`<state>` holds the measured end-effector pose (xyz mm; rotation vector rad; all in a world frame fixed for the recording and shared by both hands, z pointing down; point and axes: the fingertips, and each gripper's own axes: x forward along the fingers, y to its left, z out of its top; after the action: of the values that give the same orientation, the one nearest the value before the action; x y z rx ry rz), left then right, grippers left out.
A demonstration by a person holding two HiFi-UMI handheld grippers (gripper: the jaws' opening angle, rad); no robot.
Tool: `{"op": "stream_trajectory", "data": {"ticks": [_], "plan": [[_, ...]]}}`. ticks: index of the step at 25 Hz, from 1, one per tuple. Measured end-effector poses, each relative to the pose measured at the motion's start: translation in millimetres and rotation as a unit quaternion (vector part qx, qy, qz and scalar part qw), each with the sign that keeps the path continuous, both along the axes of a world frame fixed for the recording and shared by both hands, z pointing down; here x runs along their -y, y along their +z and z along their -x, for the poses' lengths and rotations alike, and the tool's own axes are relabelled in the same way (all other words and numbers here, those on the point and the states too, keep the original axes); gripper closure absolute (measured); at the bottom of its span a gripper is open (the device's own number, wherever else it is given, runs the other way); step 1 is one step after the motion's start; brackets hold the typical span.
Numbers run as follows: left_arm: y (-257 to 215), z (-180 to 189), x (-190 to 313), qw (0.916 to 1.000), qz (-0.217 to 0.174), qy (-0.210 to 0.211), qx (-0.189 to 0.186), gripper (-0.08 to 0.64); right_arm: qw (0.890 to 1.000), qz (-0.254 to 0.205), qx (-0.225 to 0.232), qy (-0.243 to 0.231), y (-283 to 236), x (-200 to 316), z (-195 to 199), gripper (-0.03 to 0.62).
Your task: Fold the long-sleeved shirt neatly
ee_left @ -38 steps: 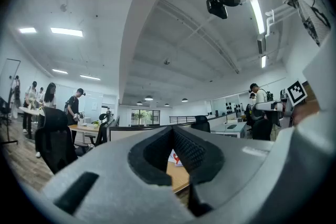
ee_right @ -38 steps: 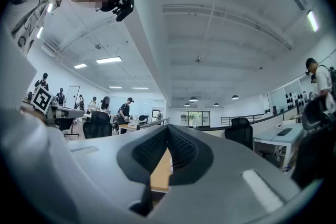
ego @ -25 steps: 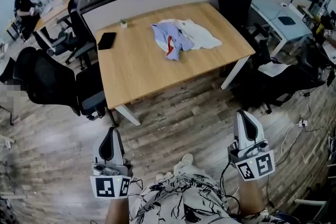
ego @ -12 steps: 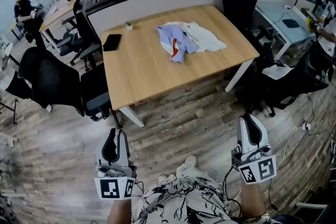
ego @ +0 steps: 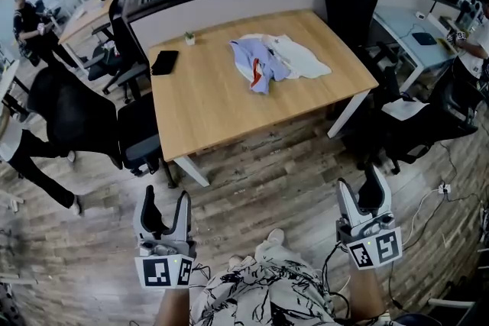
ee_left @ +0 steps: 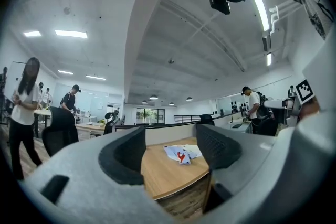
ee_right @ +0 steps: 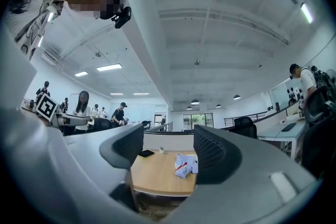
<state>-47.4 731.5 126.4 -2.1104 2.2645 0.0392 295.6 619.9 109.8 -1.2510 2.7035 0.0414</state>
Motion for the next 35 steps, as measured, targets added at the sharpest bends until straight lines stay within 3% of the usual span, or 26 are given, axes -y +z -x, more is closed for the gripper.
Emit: {"op": "stream_trajectory", "data": {"ticks": [12, 17, 26, 35], "plan": [[11.2, 5.9, 11.8, 0.9997, 0.023, -0.007, 0.001, 0.069, 1.000, 0.004, -0.017, -0.007, 9.9, 11.8, 7.3, 0.114], [13.2, -3.0, 29.0, 0.9996, 0.027, -0.006, -0.010, 0.031, 1.000, 0.010, -0.020, -0.011, 15.3, 27.7, -0.9, 0.096], [18.6, -29.1, 68.9, 0.9992, 0.038, -0.008, -0.005, 0.028, 1.000, 0.020, 0.002, -0.020, 22.0, 74.3, -22.1, 0.095], [24.9, -58.5, 97.8, 0.9987, 0.051, -0.009, -0.005, 0.028, 0.999, 0.029, -0.004, -0.030, 32.1, 110.5, -41.3, 0.095]]}}
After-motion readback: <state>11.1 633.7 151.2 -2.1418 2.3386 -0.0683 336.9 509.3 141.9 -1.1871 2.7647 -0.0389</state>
